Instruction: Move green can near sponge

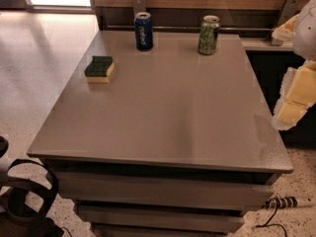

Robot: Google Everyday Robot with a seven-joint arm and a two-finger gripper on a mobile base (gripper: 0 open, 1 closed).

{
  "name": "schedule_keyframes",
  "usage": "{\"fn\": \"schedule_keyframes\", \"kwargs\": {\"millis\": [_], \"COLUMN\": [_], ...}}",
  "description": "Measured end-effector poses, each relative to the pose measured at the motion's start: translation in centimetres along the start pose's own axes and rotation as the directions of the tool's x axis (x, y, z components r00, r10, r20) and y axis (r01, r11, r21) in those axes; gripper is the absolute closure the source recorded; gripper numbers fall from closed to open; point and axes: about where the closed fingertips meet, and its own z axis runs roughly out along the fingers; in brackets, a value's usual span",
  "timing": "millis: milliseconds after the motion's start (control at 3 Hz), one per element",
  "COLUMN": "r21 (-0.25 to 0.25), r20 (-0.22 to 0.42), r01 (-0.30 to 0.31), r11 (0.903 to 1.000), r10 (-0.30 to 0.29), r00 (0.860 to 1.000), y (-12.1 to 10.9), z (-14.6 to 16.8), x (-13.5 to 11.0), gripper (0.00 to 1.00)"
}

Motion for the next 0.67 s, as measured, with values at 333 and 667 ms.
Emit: {"fn": "schedule_keyframes", "kwargs": {"millis": [333, 667], "r21": [0.0, 0.003], "r20": [0.0, 0.026], "r01": [0.0, -0.032], "r11": [1.0, 0.9995], "r10": [0.0, 0.032], "r00": [1.0, 0.999], "y": [0.0, -1.8], "z": [0.0, 0.6], "x": [0.0, 0.7], "gripper": [0.0, 0.0]}}
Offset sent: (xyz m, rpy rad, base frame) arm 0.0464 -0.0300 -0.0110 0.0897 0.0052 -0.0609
